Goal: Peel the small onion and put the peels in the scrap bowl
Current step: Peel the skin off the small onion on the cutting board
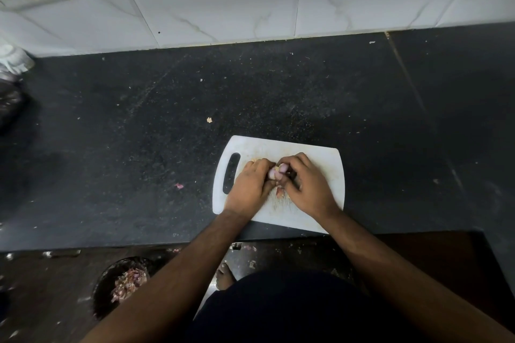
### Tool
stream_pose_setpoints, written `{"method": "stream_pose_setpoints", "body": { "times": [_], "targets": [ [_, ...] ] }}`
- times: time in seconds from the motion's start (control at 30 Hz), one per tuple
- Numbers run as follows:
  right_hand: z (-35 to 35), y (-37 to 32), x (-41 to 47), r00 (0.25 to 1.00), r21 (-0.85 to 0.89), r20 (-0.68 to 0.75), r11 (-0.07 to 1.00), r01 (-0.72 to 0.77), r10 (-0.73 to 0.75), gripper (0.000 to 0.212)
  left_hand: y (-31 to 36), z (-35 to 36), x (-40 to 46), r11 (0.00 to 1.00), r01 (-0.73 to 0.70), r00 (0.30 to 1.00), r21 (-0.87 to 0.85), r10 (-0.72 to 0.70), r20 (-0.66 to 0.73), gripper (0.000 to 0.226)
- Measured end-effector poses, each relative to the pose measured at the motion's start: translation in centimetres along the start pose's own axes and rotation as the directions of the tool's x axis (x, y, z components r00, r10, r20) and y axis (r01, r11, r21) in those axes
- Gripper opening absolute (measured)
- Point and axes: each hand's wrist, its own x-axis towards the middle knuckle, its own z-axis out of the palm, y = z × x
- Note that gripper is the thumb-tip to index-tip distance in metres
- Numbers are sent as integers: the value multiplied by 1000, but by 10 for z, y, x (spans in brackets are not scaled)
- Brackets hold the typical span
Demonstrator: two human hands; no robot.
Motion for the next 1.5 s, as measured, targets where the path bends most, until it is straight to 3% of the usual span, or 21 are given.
{"method": "stream_pose_setpoints", "body": {
  "times": [0.17, 0.4, 0.8, 0.93, 1.17, 1.5],
  "targets": [
    [0, 5, 3, 999, 23, 40, 1000, -16, 15, 37, 3, -3, 0, 999, 29, 999, 21, -30, 39, 20],
    [1, 3, -2, 998, -38, 41, 999, 38, -36, 17, 4, -4, 2, 993, 116, 993, -32, -115, 29, 17],
    [-3, 3, -3, 983, 78, -76, 983, -164, 170, 17, -3, -5, 3, 985, 85, 996, -152, -87, -7, 24],
    [1, -2, -3, 990, 16, -121, 998, -68, 69, 32, -1, -9, 2, 975, 20, 997, -220, -36, -71, 23],
    [4, 5, -2, 996, -140, -87, 990, 12, -24, 26, 2, -9, -3, 980, -97, 995, -173, 90, -48, 27],
    [6, 3, -3, 997, -246, 49, 966, 76, -66, 39, -4, -11, -2, 974, -60, 998, -219, 50, -48, 38]
  ]
}}
